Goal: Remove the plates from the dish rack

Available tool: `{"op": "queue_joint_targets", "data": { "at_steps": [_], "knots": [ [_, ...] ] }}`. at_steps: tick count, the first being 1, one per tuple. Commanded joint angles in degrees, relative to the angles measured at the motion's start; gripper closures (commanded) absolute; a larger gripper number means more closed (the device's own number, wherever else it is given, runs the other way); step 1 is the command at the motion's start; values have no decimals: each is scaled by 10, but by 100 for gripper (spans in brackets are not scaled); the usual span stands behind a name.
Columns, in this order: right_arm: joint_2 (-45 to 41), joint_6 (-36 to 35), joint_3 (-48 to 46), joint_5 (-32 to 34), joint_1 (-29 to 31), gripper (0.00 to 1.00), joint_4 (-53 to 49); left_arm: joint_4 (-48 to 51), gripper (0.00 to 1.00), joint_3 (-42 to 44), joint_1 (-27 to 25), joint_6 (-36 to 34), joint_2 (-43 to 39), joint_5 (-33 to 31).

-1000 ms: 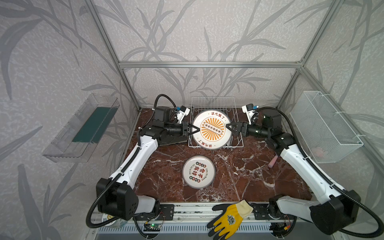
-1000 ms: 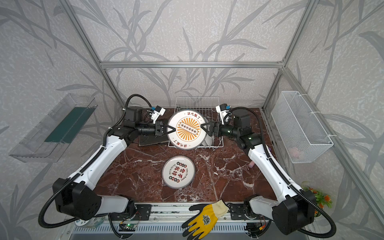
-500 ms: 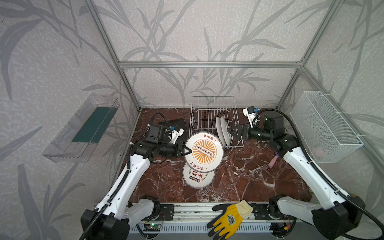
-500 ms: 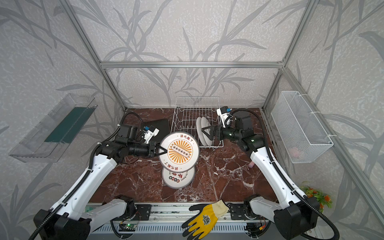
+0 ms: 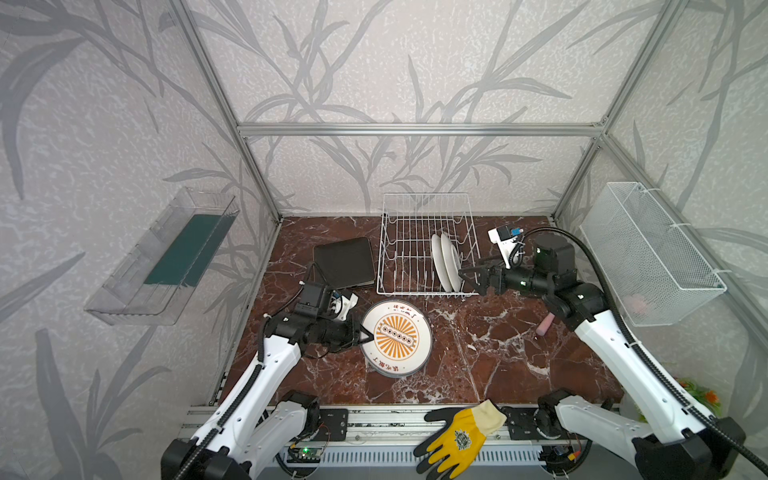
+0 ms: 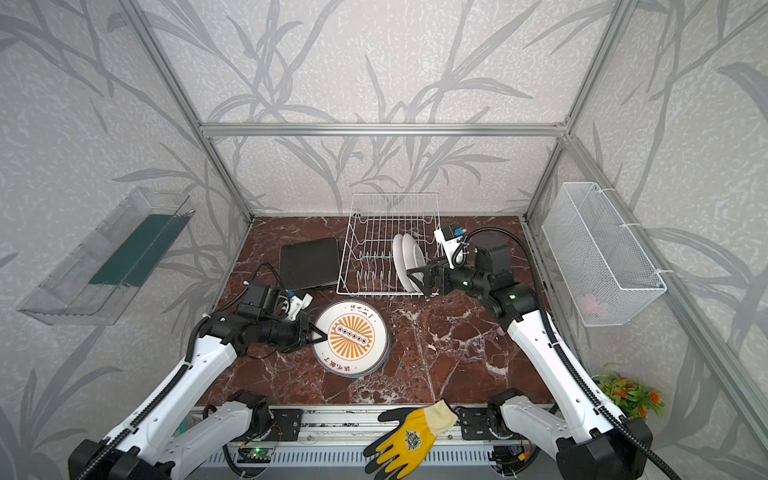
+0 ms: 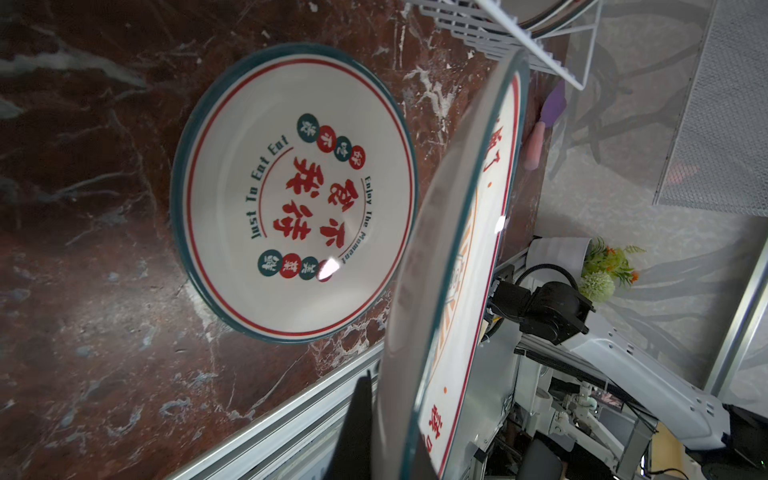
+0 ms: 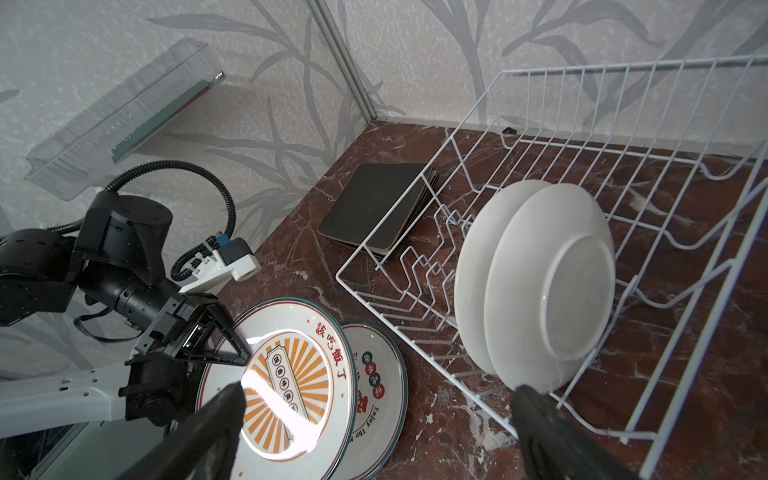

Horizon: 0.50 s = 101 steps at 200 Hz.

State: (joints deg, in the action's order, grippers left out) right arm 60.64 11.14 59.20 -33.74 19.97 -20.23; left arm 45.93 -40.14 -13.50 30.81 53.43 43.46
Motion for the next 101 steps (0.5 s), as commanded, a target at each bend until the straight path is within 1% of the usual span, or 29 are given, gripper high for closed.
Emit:
{"op": "queue_joint_targets", "data": {
  "at_steps": [1,26,45,57,75,101],
  "knots": [
    [-16,-59,-14,21,21,1,-2,-53,100,13,2,43,-15,-8],
    [-14,-101,-14,28,37,1,-24,-67,100,29,2,62,-17,-14],
    [-8,-119,-9,31,48,1,-43,-73,100,41,1,73,-18,-39],
    [-4,-128,-6,41,56,1,-51,-88,100,55,1,82,-17,-39],
    [0,-117,-7,57,61,1,-43,-116,100,76,1,99,-17,-37],
    [5,-105,-12,61,63,1,-24,-147,100,96,1,114,-14,-31]
  ]
}}
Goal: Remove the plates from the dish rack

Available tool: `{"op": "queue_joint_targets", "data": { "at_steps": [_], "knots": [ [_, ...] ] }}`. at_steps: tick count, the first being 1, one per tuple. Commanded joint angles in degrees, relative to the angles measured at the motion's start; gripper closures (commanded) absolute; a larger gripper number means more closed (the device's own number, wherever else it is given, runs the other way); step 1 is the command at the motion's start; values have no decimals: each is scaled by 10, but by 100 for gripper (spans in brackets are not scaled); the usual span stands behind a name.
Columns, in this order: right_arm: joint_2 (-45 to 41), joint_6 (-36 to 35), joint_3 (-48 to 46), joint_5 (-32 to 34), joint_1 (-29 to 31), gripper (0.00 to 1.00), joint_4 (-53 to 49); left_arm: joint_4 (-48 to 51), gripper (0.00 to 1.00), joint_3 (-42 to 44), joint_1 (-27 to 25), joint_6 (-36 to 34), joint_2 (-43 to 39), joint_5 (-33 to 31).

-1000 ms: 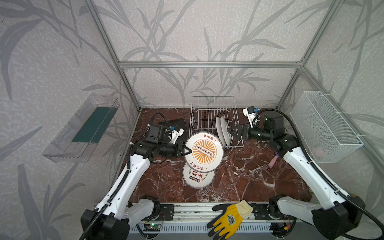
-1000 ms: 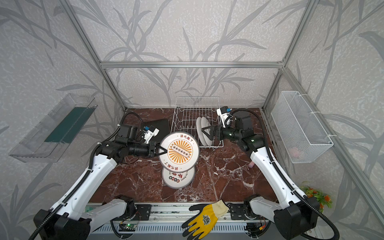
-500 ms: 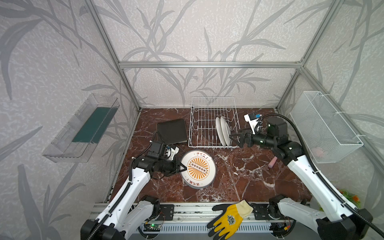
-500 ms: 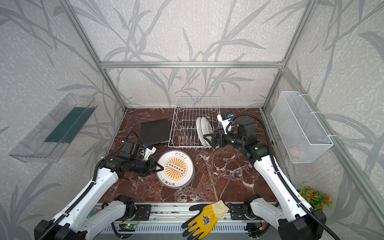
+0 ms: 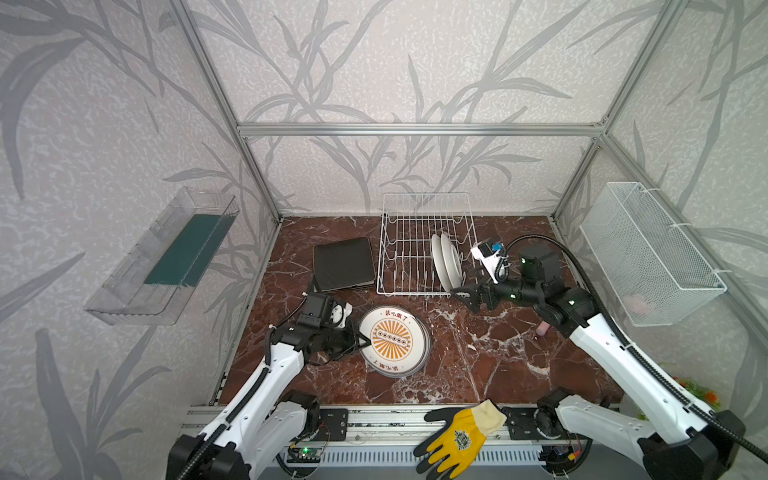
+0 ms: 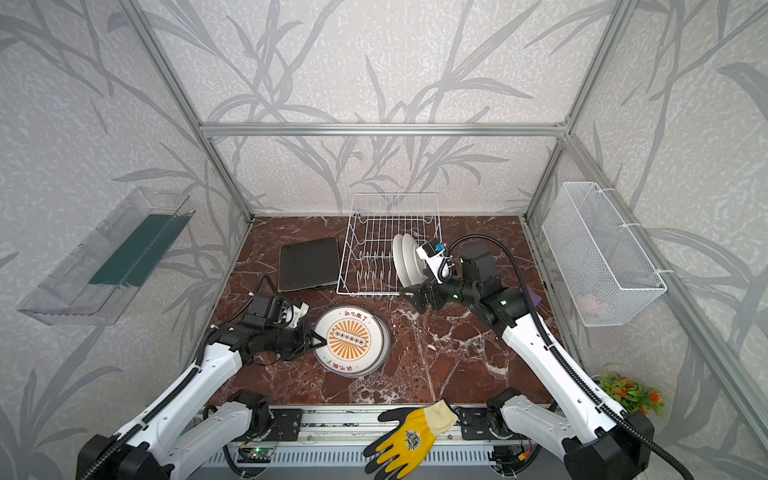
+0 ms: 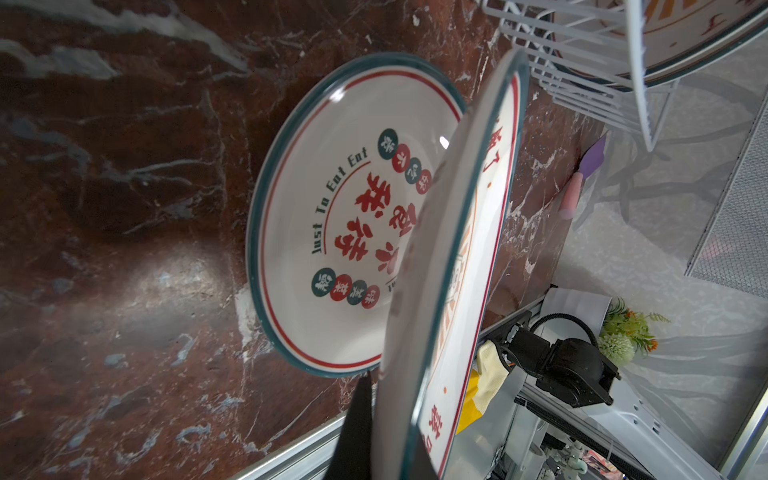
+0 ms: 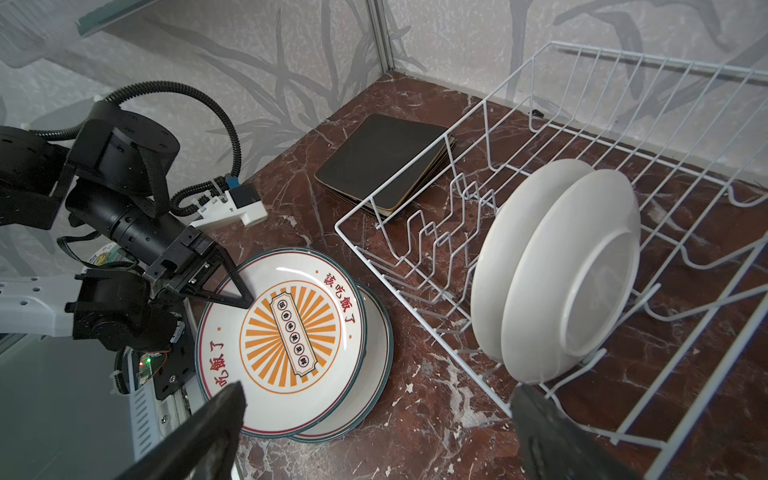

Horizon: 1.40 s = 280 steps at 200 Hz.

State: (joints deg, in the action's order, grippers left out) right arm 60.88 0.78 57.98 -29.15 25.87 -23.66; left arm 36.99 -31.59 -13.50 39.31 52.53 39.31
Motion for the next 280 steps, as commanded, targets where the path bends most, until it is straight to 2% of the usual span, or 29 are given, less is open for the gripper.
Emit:
{"op": "queue_joint_targets", "data": {
  "at_steps": [1,60,99,137,191,241,280],
  "knots": [
    [3,-1,0,15,4,1,11,-59,100,11,1,30,-5,11],
    [6,8,0,39,6,1,20,-128,100,40,1,43,35,32],
    [7,15,-3,48,6,1,34,-139,100,43,1,42,63,39],
    [14,20,-2,52,6,1,38,-137,92,42,0,41,67,38],
    [16,23,2,55,6,1,37,-118,76,36,1,38,69,27],
    [13,21,2,57,5,1,33,-98,57,29,1,35,76,12],
    [14,27,5,57,6,1,34,-47,36,2,0,25,64,-21]
  ]
}}
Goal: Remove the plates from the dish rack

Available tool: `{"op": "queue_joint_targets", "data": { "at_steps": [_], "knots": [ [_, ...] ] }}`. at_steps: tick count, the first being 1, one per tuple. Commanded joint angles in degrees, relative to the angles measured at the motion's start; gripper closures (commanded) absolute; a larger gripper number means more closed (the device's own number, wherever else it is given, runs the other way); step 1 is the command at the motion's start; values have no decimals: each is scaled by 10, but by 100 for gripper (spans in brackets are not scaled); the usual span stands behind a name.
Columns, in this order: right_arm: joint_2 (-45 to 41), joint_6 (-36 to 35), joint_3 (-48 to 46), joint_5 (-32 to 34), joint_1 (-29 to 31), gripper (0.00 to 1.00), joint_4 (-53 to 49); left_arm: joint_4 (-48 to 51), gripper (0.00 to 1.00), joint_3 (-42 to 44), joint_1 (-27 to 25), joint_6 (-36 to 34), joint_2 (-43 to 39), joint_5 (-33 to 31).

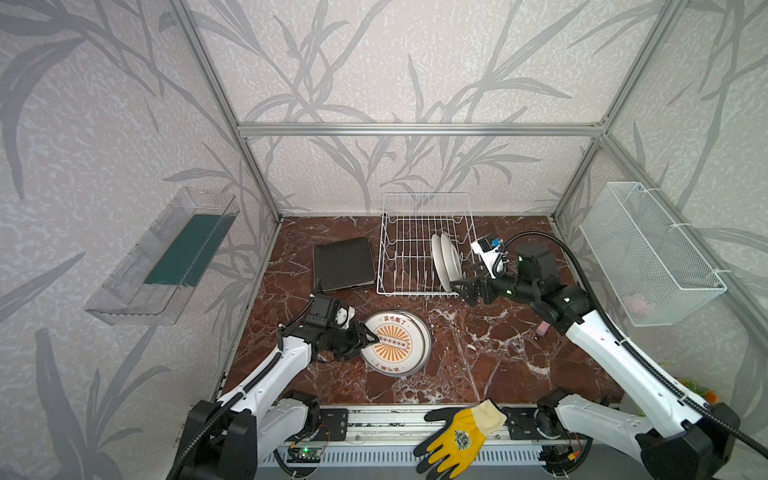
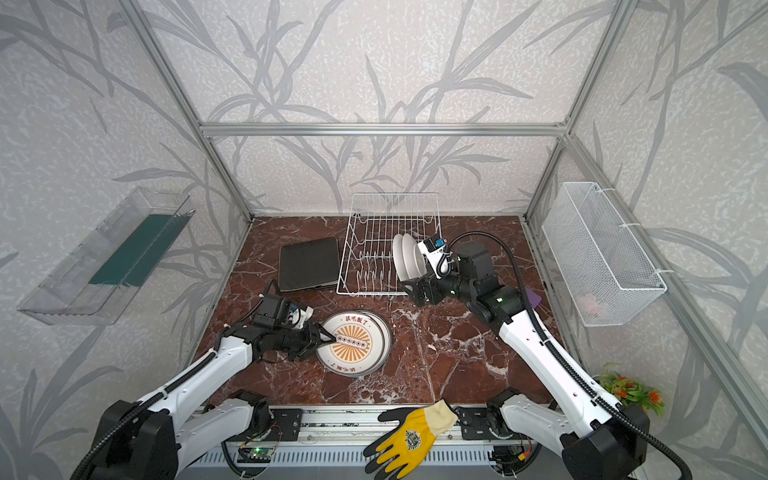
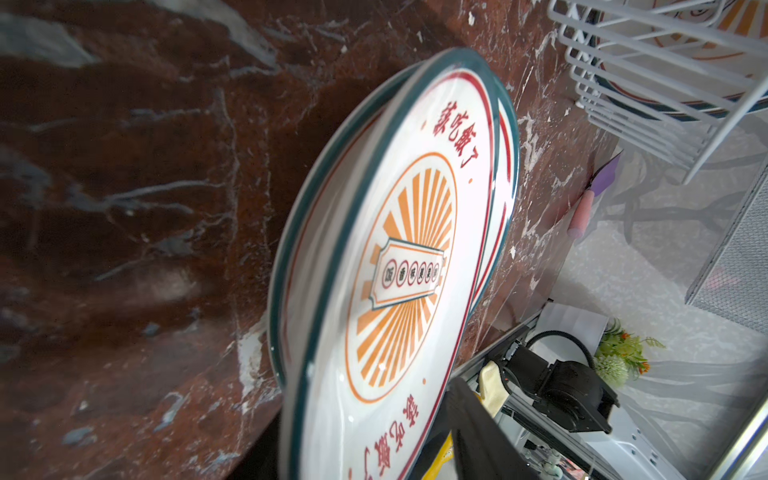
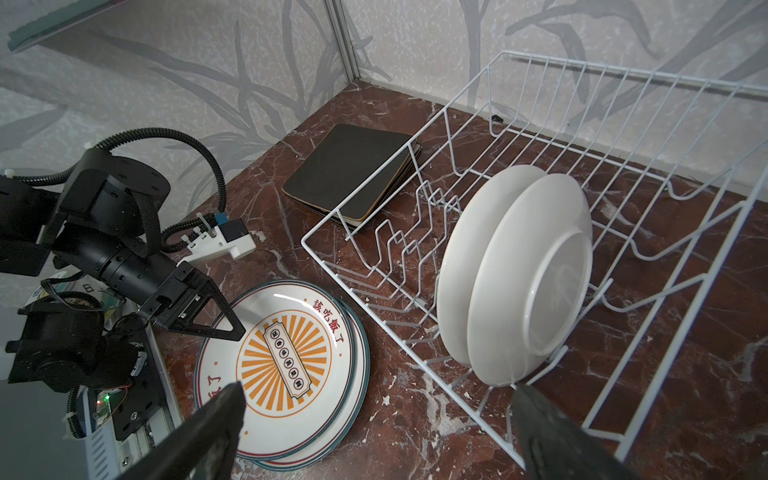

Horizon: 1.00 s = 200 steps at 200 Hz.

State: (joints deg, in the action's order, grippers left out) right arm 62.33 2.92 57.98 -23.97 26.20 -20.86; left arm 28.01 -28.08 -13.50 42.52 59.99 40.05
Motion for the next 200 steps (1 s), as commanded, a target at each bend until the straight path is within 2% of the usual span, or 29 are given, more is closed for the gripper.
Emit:
{"op": "queue_joint_targets", "data": {
  "at_steps": [1,23,51,121,155,200],
  "knots": [
    [0,6,6,5,2,1,6,45,36,-34,0,-8,-11,-29],
    [1,8,11,4,2,1,4,86,26,-61,0,-28,-15,-59],
    [3,8,13,5,2,1,3,96,18,-69,1,-32,-8,-66],
    [3,9,15,9,3,1,-1,114,16,-89,0,-38,-2,-69],
    [2,6,15,20,3,1,0,160,15,-154,1,-58,-12,-88],
    [-10,-1,14,57,3,1,-7,166,12,-251,0,-97,-13,-89]
  ]
}}
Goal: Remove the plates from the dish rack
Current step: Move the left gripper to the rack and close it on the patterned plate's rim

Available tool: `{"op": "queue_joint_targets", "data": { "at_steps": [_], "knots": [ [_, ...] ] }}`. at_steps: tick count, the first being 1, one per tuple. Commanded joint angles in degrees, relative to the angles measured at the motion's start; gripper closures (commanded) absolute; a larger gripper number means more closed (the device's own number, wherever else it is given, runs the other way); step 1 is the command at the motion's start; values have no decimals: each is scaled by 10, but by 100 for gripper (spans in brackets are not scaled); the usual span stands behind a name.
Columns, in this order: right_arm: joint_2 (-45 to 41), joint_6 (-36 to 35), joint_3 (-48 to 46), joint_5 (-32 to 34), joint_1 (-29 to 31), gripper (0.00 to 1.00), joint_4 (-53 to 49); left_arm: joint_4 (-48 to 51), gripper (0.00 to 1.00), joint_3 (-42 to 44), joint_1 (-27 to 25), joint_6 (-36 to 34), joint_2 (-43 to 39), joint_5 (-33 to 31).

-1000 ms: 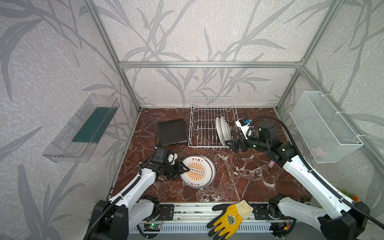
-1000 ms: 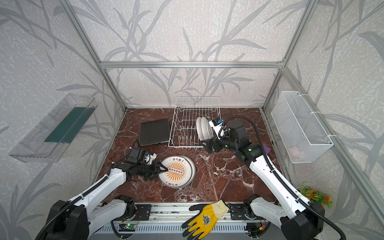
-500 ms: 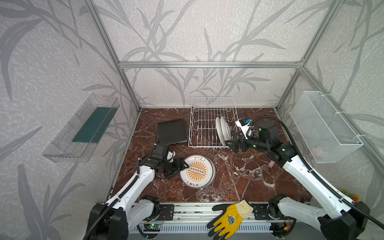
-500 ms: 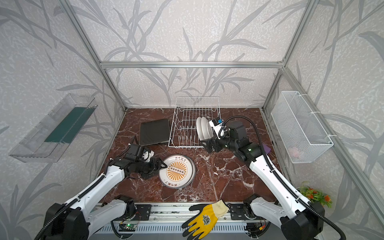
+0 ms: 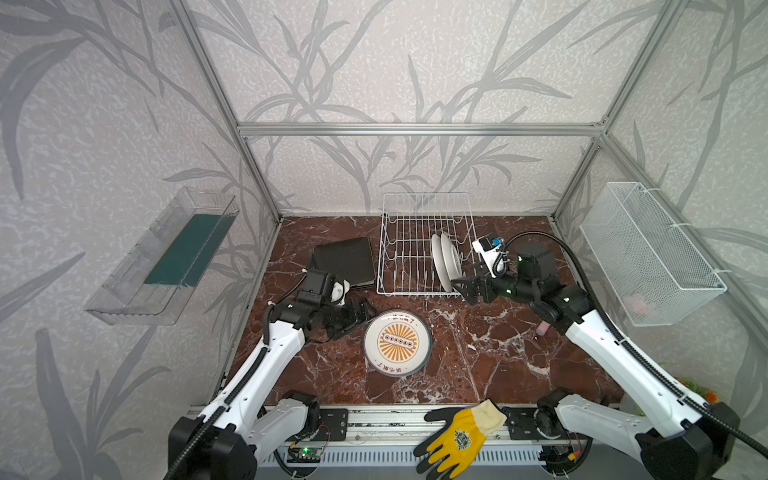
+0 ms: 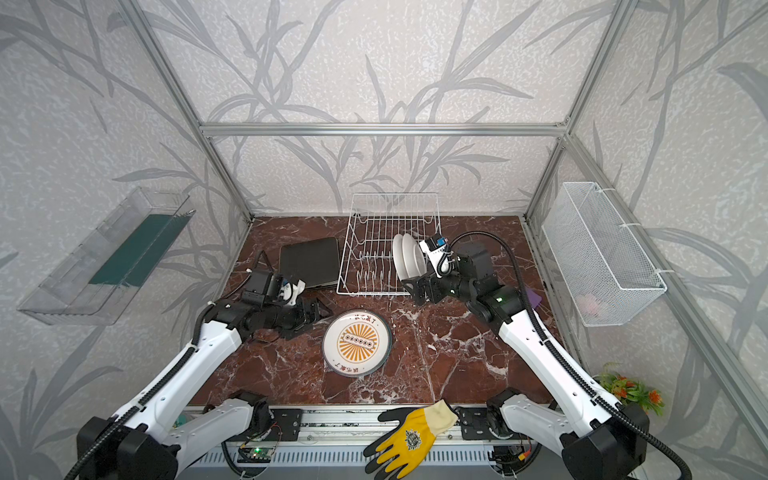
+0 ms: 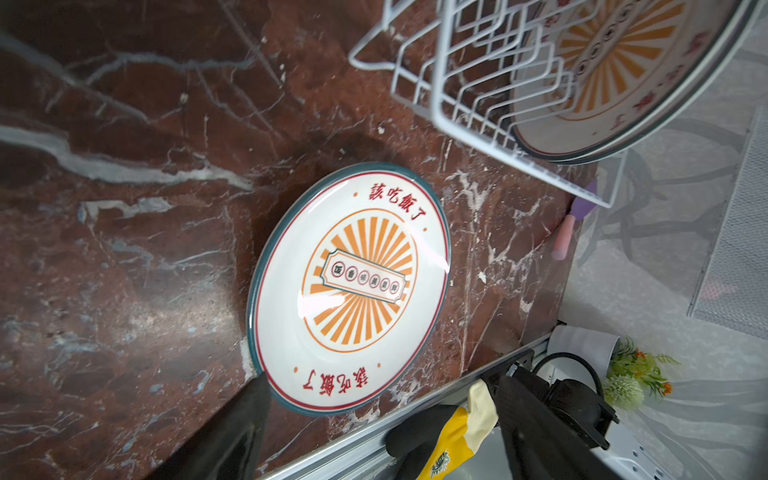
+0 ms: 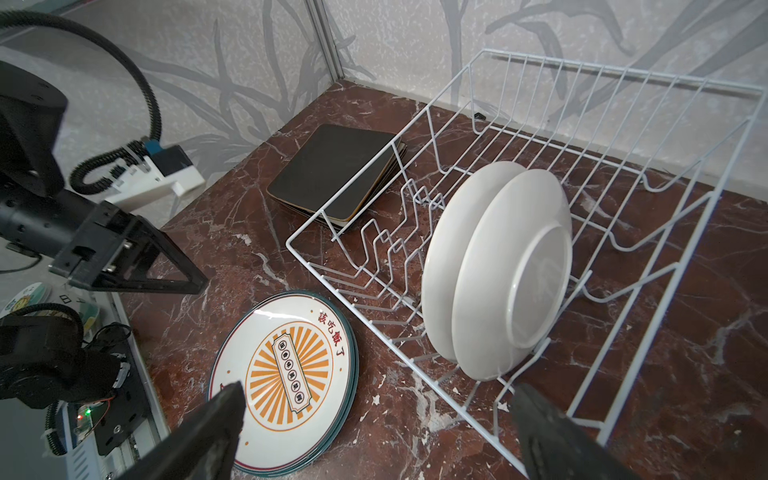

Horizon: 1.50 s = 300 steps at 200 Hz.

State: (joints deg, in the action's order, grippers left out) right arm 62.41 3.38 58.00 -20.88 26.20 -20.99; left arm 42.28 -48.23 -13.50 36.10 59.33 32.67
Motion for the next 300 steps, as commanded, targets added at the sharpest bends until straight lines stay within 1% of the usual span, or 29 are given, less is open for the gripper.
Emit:
{"op": "queue_joint_targets", "data": {
  "at_steps": [1,33,73,105,127,149,168,188,219,239,276,285,300],
  "knots": [
    [-12,-6,13,27,3,1,-6,24,12,-52,0,-34,-6,-16],
    [-19,-9,14,44,3,1,-10,40,12,-142,0,-65,35,-17],
    [-31,-1,11,80,3,1,-12,2,12,-225,-9,-75,107,5],
    [-38,18,3,133,3,1,-13,-49,13,-278,-37,-78,182,15],
    [-41,36,4,155,2,1,-26,-81,14,-319,-67,-77,242,21],
    [-41,51,9,166,2,1,-45,-88,17,-374,-99,-82,310,24],
    [-42,60,7,160,1,1,-51,-91,20,-414,-120,-80,365,18],
    [-47,62,2,160,1,1,-52,-99,28,-446,-131,-65,416,18],
    [-62,64,-8,173,-1,1,-49,-84,43,-497,-143,-65,474,6],
    [-66,64,-12,172,-6,1,-49,-92,49,-512,-145,-58,495,15],
    [-65,65,-10,167,-13,1,-50,-117,55,-518,-148,-40,520,22],
    [-65,66,-11,165,-14,1,-51,-127,56,-516,-149,-35,523,18],
    [-64,67,-11,165,-15,1,-52,-137,60,-517,-155,-32,529,6]
  ]
}}
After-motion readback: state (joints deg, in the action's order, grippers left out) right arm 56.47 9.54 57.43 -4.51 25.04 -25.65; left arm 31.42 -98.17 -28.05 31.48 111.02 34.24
